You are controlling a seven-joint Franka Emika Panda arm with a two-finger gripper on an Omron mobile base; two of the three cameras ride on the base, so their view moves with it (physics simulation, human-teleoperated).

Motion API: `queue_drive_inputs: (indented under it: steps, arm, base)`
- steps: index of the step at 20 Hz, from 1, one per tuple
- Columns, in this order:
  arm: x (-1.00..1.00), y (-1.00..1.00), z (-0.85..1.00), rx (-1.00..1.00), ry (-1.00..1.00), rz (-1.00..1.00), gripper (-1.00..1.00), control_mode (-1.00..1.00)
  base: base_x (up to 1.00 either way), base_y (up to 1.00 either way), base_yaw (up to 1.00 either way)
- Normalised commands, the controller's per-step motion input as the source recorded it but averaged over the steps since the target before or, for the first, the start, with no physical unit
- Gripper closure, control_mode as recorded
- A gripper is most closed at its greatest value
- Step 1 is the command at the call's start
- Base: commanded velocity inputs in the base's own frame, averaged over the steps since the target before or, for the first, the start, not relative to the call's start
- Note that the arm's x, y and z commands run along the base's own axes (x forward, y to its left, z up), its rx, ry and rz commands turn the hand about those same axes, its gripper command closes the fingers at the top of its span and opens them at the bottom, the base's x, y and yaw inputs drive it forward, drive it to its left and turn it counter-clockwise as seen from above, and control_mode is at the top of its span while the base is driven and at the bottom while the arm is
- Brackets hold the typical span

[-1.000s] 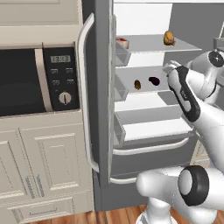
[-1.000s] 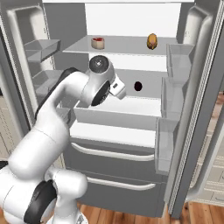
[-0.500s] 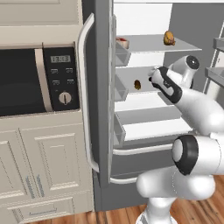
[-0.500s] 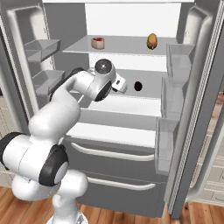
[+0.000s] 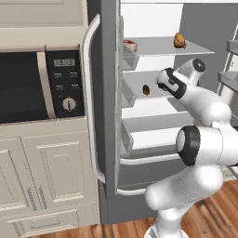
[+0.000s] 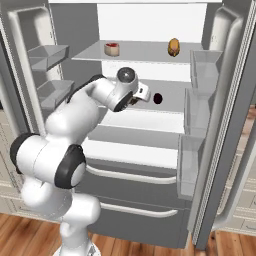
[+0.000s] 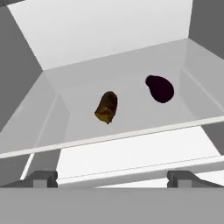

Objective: Gather the eggplant and sweet potato from the fridge and place them on a tray on the dining counter. Then gather the steak and chicken drumstick from the fridge and place them on the other tray.

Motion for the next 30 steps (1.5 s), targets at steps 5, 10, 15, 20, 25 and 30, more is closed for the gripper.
queue_drive_inputs:
  steps: [5,10,15,20,25,30]
  arm:
    - [0.58,0.00,-0.01,-0.05,0.15,0.00,-1.00,-1.00]
    - [0.46,0.00,-0.01,0.00,0.09,0.01,-1.00,-1.00]
    - [0.15,0.00,-0.15,0.00,0.01,0.03,-1.00,-1.00]
    - [0.05,0.00,-0.21,0.00,0.00,0.03,-1.00,-1.00]
    - [0.23,0.00,-0.36,0.00,0.00,0.01,-1.00,-1.00]
    - [0.30,0.00,-0.19,0.05,0.00,0.00,-1.00,-1.00]
  base:
    - [0.00,0.00,0.00]
    - [0.00,0.00,0.00]
    - [0.00,0.00,0.00]
    - [0.00,0.00,0.00]
    - [0.00,0.00,0.00]
    - [0.00,0.00,0.00]
